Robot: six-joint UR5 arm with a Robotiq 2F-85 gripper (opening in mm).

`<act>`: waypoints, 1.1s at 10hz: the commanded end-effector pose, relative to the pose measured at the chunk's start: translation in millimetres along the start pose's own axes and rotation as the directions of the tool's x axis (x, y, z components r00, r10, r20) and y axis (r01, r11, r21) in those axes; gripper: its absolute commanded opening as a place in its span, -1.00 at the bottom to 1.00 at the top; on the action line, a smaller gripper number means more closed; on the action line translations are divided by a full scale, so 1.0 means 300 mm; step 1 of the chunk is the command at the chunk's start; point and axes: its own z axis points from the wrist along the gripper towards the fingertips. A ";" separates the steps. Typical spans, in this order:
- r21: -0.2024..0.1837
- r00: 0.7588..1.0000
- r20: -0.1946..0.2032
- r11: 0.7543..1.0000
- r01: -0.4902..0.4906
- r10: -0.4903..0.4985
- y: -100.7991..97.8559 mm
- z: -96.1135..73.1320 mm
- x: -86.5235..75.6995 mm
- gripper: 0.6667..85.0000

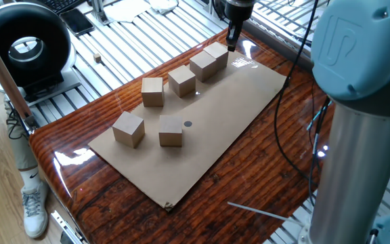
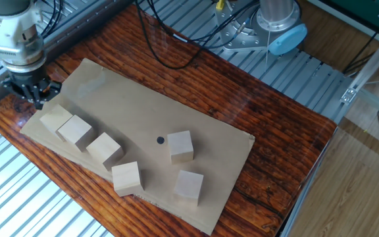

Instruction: Stack the blocks into a pyramid shape

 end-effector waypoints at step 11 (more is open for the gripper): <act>-0.156 0.999 0.038 0.988 -0.023 0.030 0.108 0.058 -0.050 -0.99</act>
